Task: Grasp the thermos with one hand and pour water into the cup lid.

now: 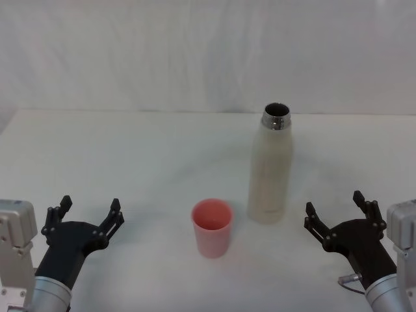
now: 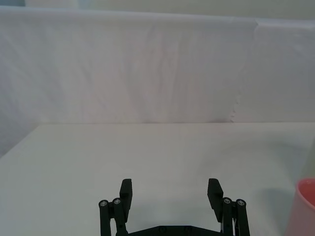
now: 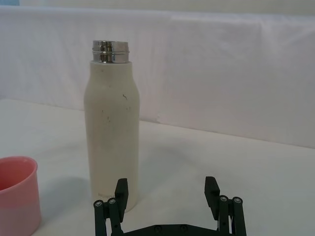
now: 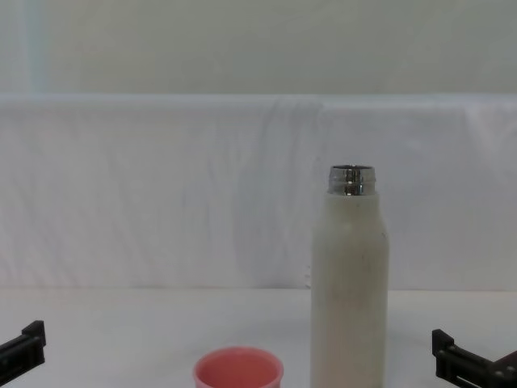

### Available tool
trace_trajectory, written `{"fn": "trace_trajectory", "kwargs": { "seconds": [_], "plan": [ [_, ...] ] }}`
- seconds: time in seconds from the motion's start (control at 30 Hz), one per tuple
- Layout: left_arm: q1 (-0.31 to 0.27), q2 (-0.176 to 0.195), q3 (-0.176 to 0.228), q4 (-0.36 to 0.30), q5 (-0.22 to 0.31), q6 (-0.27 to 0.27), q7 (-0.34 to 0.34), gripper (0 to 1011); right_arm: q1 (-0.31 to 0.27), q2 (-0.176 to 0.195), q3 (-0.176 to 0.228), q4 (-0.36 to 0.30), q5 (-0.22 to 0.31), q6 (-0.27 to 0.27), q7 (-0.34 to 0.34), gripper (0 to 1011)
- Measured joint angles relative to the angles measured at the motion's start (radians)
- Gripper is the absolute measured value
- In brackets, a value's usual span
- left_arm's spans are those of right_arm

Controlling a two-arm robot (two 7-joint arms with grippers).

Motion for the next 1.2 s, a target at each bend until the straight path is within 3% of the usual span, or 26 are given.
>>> {"fn": "trace_trajectory", "kwargs": {
  "seconds": [1.2],
  "plan": [
    [0.000, 0.000, 0.000, 0.000, 0.000, 0.000, 0.000, 1001, 0.000, 0.000, 0.000, 0.000, 0.000, 0.000, 0.000, 1001]
  ]
}}
